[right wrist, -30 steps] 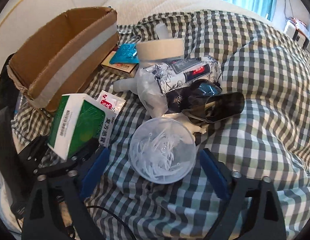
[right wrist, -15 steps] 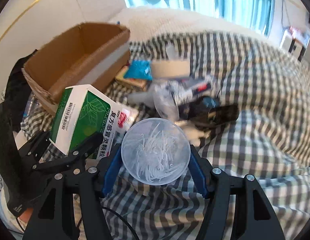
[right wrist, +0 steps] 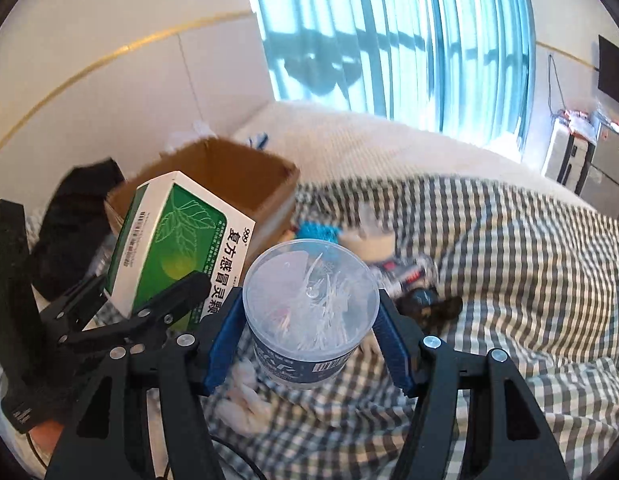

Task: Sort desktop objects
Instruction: 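Carry both items over the cardboard box and open both grippers to drop them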

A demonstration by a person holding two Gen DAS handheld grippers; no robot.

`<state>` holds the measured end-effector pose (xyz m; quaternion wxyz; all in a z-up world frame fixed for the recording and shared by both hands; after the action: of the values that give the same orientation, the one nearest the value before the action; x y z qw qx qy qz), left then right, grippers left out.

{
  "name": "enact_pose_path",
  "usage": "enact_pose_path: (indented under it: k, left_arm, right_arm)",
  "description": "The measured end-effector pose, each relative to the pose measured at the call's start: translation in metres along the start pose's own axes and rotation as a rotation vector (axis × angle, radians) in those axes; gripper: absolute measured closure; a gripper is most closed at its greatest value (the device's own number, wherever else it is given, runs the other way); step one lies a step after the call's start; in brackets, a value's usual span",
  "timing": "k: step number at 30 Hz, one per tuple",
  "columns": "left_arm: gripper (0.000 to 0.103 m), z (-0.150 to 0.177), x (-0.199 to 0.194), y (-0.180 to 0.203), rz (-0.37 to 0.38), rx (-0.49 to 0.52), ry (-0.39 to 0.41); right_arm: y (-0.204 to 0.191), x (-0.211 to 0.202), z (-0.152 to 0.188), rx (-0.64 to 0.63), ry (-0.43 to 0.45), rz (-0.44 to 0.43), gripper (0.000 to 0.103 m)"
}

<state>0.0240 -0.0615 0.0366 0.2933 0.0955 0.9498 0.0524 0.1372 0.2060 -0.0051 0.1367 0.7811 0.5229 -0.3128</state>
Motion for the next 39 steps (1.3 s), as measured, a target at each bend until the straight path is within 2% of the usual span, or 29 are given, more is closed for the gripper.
enact_pose_path:
  k: [2, 7, 13, 16, 21, 26, 32, 35, 39]
  left_arm:
    - [0.025, -0.015, -0.012, -0.008, 0.017, -0.018, 0.034]
    - [0.025, -0.046, -0.019, -0.026, -0.015, -0.037, 0.093]
    - [0.025, -0.075, -0.007, -0.07, -0.103, -0.072, 0.12]
    - [0.025, -0.079, -0.002, -0.097, -0.138, -0.094, 0.122]
    - [0.025, -0.074, 0.019, -0.143, -0.184, -0.147, 0.113]
    - [0.025, -0.069, 0.045, -0.168, -0.194, -0.166, 0.08]
    - [0.025, -0.063, 0.069, -0.176, -0.177, -0.16, 0.036]
    - [0.025, -0.062, 0.072, -0.174, -0.201, -0.127, 0.037]
    - [0.025, -0.062, 0.071, -0.171, -0.174, -0.119, 0.03]
  right_arm:
    - [-0.009, -0.006, -0.01, -0.017, 0.023, 0.002, 0.041]
    - [-0.026, -0.007, -0.04, -0.034, 0.077, 0.003, 0.041]
    - [-0.06, 0.022, -0.079, -0.087, 0.101, -0.01, 0.041]
    - [-0.074, 0.048, -0.094, -0.085, 0.099, -0.051, 0.041]
    - [-0.086, 0.094, -0.099, -0.076, 0.062, -0.09, 0.041]
    - [-0.081, 0.137, -0.091, -0.049, -0.004, -0.113, 0.041]
    - [-0.079, 0.159, -0.079, -0.037, -0.044, -0.111, 0.041]
    - [-0.079, 0.163, -0.075, -0.024, -0.053, -0.112, 0.041]
    - [-0.08, 0.162, -0.071, -0.017, -0.057, -0.121, 0.041]
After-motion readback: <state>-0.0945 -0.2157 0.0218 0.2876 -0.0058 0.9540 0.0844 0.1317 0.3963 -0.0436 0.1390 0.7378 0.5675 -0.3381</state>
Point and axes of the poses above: each gripper's, at about its wrist camera, not at the fingertips, and x roughly the way its jaws point, y to its right, z to its underside, the point moved 2 cm from there along x, roughly the way its jaws point, and after that the axes turned 7 degrees about -z, right-handed, at the moved point
